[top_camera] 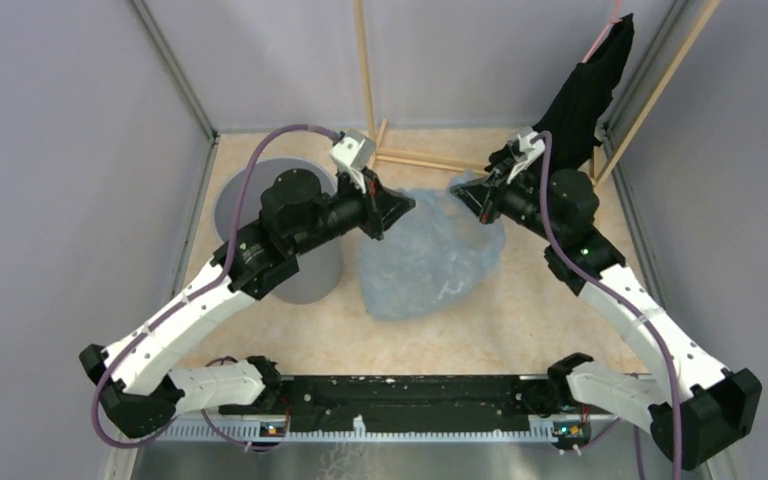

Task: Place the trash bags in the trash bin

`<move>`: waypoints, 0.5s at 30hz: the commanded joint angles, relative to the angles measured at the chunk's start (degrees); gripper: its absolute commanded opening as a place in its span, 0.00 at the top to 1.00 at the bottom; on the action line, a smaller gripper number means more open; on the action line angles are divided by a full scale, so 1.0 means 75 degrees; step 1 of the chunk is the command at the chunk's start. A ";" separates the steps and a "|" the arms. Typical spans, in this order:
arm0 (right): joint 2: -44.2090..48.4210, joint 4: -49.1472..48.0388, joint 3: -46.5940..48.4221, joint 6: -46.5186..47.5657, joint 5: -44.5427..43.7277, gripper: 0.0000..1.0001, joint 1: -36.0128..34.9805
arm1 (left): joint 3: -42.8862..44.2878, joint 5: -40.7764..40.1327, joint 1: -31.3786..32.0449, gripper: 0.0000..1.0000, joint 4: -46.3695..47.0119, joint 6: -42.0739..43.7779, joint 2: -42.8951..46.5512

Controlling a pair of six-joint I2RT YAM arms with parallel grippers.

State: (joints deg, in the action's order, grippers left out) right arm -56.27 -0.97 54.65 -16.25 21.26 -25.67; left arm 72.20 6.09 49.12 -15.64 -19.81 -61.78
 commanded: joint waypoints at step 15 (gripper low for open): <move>0.0776 -0.1954 -0.1317 -0.0622 0.1179 0.86 0.0038 | 0.1537 0.0346 0.0004 1.00 -0.1092 -0.0007 -0.1874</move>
State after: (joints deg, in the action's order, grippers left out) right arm -52.53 -15.00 43.03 -21.26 30.79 -25.69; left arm 83.74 7.11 49.12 -24.86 -19.57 -75.70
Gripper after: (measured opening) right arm 0.127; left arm 0.007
